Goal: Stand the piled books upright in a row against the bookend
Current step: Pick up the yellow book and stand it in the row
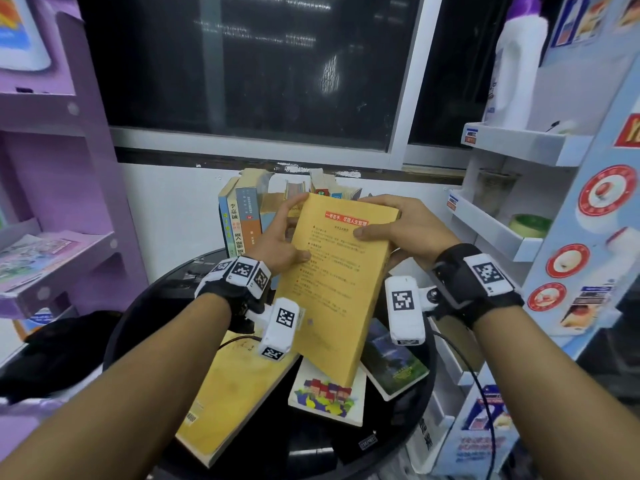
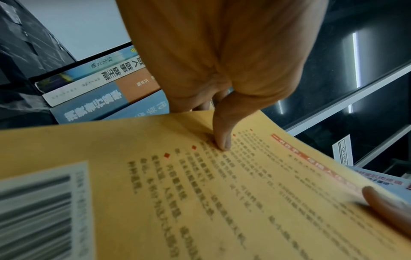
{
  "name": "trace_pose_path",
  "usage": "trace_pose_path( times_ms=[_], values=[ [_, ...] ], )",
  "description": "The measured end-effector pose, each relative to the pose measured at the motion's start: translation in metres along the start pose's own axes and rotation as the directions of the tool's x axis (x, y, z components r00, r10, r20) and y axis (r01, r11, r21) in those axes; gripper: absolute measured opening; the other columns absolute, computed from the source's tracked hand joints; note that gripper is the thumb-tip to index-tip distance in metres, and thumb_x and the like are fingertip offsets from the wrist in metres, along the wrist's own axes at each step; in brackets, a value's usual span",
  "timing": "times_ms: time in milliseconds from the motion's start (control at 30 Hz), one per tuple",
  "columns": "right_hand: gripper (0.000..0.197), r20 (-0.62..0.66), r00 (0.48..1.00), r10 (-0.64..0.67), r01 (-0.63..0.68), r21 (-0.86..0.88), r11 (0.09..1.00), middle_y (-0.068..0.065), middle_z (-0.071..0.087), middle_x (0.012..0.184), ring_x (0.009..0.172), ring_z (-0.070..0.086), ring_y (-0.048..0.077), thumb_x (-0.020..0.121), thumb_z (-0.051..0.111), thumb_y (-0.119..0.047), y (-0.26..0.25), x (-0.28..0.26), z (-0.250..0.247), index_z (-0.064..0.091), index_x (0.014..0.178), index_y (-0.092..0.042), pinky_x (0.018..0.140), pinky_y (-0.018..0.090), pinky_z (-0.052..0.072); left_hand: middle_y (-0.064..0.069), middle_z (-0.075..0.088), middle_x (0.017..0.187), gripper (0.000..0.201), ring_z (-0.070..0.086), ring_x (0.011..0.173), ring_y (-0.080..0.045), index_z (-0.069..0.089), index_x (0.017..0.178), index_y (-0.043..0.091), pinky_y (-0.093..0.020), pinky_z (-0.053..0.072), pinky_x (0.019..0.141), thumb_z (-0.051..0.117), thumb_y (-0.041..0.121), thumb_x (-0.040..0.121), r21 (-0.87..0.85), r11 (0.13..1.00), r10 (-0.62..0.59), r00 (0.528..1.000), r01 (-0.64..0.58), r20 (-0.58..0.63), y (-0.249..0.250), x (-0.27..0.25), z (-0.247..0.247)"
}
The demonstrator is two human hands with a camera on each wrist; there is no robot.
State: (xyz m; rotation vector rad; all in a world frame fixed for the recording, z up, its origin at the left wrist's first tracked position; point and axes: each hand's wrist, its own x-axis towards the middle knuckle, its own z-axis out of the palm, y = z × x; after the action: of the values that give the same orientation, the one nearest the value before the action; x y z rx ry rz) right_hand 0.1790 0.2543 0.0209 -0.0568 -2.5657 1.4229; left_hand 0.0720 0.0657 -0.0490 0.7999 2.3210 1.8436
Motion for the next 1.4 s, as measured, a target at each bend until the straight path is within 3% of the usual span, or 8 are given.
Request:
trace_pose_path(
  times_ms=[200,333,500,600,800,1000,1267,1400],
  values=[
    [0.05,-0.043,0.999,0.015,-0.02,-0.106,0.994,0.001,0.069,0.103,0.079,0.072,0.02,0.081,0.075,-0.013,-0.01,-0.002,0.005,0.056,0.126,-0.026,0.057,0.044,0.06,-0.006,0.045,0.131,0.098,0.055,0.116,-0.025,0.024,0.136,0.049,-0.048,0.056,0.085,0.062,-0.018,0.076,-0.016,1.0,0.02,1.0,-0.02,0.009,0.0,0.006,0.008],
    [0.051,-0.117,0.993,-0.02,0.001,-0.158,0.988,0.002,0.066,0.105,0.081,0.069,0.019,0.081,0.074,-0.014,-0.014,-0.005,0.0,0.057,0.127,-0.026,0.055,0.038,0.06,-0.006,0.048,0.127,0.094,0.059,0.102,-0.012,0.02,0.143,0.038,-0.029,0.057,0.075,0.061,-0.017,0.078,0.018,0.997,0.079,0.996,-0.08,0.036,0.005,0.012,0.017],
    [0.051,-0.185,0.98,-0.069,0.026,-0.226,0.974,-0.002,0.065,0.109,0.087,0.067,0.019,0.082,0.073,-0.015,-0.012,-0.013,-0.021,0.057,0.129,-0.026,0.061,0.038,0.061,0.002,0.054,0.128,0.074,0.05,0.122,-0.015,0.035,0.141,0.026,-0.034,0.047,0.099,0.065,-0.005,0.081,0.161,0.971,0.188,0.98,-0.174,-0.072,0.016,0.028,0.033],
    [0.054,-0.233,0.97,-0.07,0.007,-0.26,0.966,-0.003,0.064,0.11,0.088,0.066,0.017,0.082,0.073,-0.016,-0.007,-0.016,-0.035,0.055,0.132,-0.026,0.067,0.036,0.06,0.001,0.051,0.131,0.06,0.048,0.124,-0.015,0.044,0.137,0.021,-0.035,0.045,0.102,0.063,0.0,0.084,0.339,0.914,0.28,0.952,-0.224,-0.126,0.02,0.036,0.033],
    [0.053,-0.288,0.955,-0.075,-0.006,-0.272,0.962,-0.004,0.061,0.106,0.086,0.061,0.016,0.083,0.073,-0.015,0.004,-0.014,-0.047,0.055,0.132,-0.024,0.062,0.032,0.058,0.001,0.051,0.133,0.05,0.041,0.126,-0.018,0.05,0.131,0.023,-0.035,0.034,0.105,0.066,0.018,0.084,0.672,0.698,0.432,0.894,-0.246,-0.121,0.024,0.058,0.031],
    [0.047,-0.317,0.942,-0.111,0.013,-0.296,0.955,-0.004,0.065,0.103,0.094,0.064,0.018,0.084,0.07,-0.015,0.015,0.005,-0.036,0.059,0.128,-0.025,0.081,0.044,0.057,0.004,0.048,0.138,0.052,0.037,0.131,-0.016,0.048,0.134,0.027,-0.04,0.024,0.112,0.064,0.033,0.084,0.815,0.52,0.438,0.899,-0.256,0.003,0.021,0.083,0.033],
    [0.051,-0.336,0.933,-0.131,-0.006,-0.379,0.925,0.001,0.066,0.116,0.102,0.063,0.021,0.085,0.068,-0.019,0.025,0.044,-0.023,0.054,0.133,-0.025,0.085,0.038,0.055,0.008,0.038,0.15,0.053,0.019,0.145,-0.018,0.045,0.138,0.031,-0.047,0.011,0.118,0.057,0.046,0.089,0.851,0.451,0.343,0.933,-0.269,0.112,0.014,0.113,0.034],
    [0.049,-0.355,0.924,-0.145,-0.016,-0.413,0.91,0.003,0.067,0.117,0.103,0.062,0.022,0.086,0.067,-0.02,0.032,0.059,-0.019,0.055,0.133,-0.025,0.086,0.031,0.051,0.012,0.04,0.148,0.042,0.016,0.145,-0.016,0.056,0.128,0.033,-0.053,0.009,0.117,0.06,0.045,0.087,0.843,0.473,0.329,0.939,-0.257,0.102,0.006,0.122,0.035]
  ],
)
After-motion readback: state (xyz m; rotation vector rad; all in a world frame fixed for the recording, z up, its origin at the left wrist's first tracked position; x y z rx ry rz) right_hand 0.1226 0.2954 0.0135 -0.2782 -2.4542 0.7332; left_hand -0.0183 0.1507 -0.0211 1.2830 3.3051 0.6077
